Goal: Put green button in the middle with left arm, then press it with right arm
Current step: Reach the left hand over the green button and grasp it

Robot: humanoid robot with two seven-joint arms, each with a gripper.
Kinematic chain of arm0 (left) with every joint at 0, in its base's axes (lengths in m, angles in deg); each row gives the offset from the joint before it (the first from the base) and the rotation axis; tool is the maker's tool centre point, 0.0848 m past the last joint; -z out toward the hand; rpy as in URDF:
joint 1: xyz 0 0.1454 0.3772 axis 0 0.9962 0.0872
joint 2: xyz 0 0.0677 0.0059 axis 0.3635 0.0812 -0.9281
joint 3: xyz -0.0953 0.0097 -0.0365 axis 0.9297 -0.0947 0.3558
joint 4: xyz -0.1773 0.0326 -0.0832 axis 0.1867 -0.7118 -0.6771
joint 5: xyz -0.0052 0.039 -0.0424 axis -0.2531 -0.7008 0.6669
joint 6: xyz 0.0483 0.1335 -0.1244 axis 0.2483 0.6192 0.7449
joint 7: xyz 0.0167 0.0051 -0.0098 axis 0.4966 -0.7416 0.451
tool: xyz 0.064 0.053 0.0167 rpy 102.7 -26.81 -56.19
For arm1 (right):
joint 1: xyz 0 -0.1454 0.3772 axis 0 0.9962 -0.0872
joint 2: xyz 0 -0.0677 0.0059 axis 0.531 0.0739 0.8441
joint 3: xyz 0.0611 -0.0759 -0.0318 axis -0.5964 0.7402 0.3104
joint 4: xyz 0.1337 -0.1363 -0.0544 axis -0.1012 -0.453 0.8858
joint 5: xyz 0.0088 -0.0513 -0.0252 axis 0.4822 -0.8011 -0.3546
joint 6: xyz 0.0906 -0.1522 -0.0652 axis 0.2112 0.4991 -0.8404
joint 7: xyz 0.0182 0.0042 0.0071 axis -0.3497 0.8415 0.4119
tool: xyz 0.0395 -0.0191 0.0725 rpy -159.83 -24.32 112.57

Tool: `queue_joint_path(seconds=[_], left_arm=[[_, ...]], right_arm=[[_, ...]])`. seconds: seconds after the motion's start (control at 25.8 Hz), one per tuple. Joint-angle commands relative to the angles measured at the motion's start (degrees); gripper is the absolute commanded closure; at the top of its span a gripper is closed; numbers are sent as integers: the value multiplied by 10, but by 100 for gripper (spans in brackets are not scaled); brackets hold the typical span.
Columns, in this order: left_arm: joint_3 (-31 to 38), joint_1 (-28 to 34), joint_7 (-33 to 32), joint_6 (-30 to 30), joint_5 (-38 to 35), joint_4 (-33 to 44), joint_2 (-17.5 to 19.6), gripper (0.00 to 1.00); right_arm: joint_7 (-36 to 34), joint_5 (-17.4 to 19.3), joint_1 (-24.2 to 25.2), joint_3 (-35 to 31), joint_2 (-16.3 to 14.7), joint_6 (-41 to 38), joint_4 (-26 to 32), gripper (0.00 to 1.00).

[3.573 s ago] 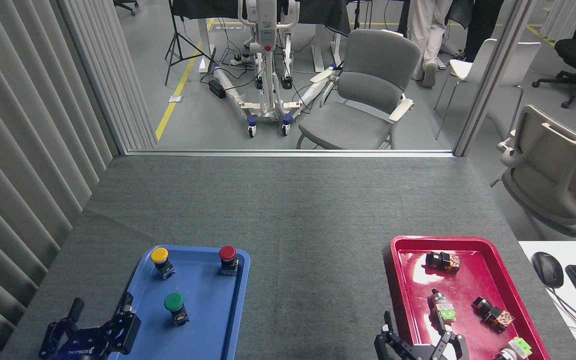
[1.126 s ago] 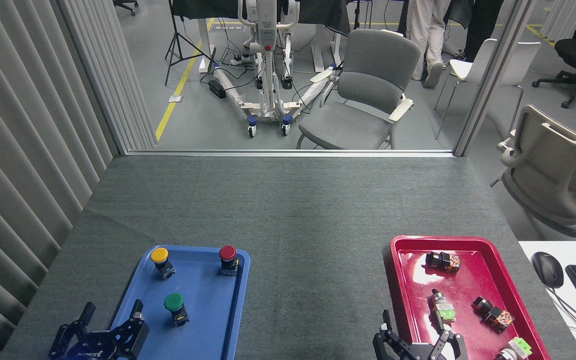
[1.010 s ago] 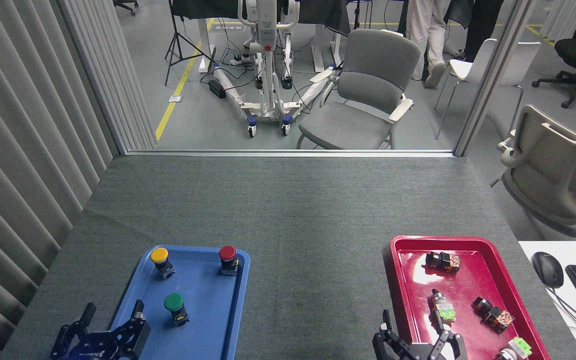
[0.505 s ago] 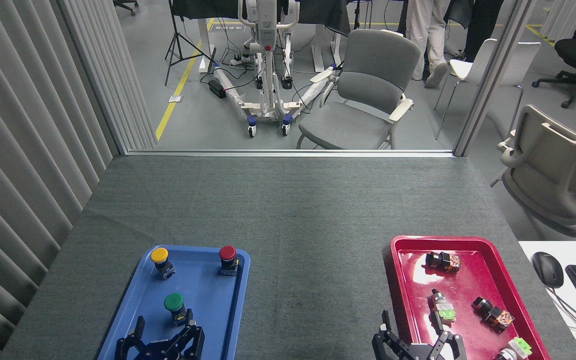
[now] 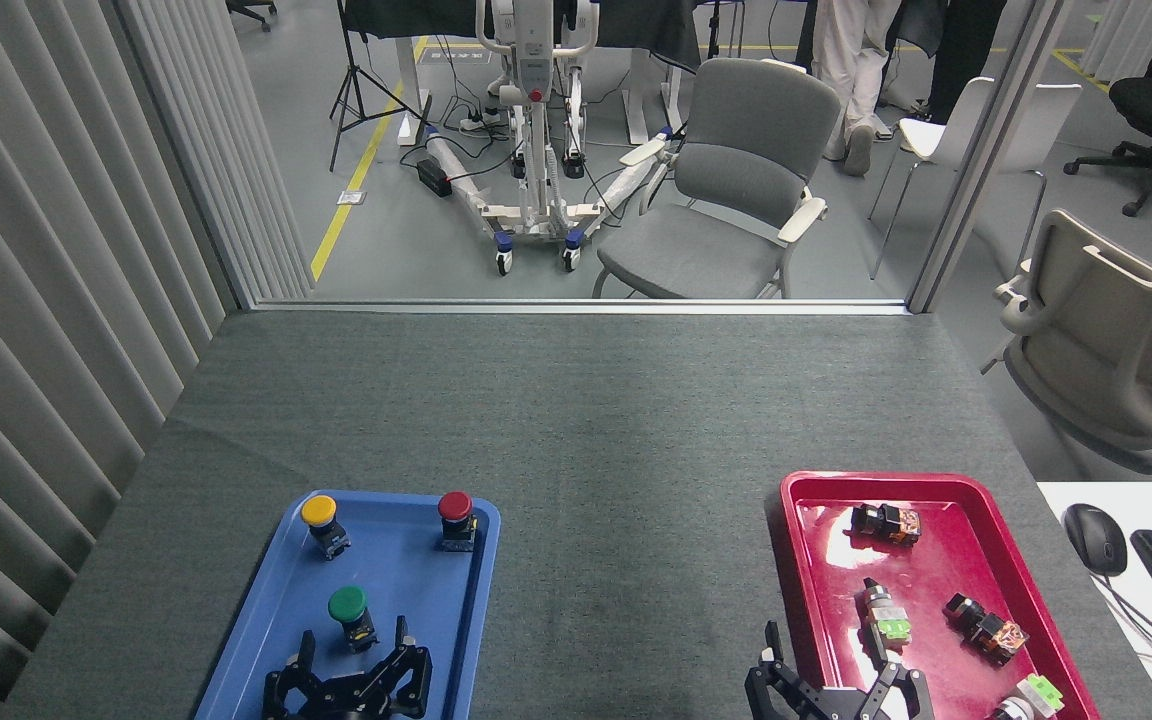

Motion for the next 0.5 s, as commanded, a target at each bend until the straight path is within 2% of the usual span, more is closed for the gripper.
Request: queue_joint_path(seconds=[0.0,0.16,0.23,0.43,0.47], left_arm=[[5,-30,1,-15,-1,-57,-15,0],[29,-40,3,-18,-1,-77,-16,2],[32,-40,3,-18,-1,-77,-16,13],[38,-43,2,-19,-1,-79,-16,15],[43,-47,2,-19,-1,-82,-15,18]], right_arm=[[1,0,0,0,1,0,0,1],[2,0,0,0,1,0,0,1],[2,-2,0,-1,1,0,0,1],[1,-2,0,-1,1,0,0,1],[1,-2,0,-1,1,0,0,1]])
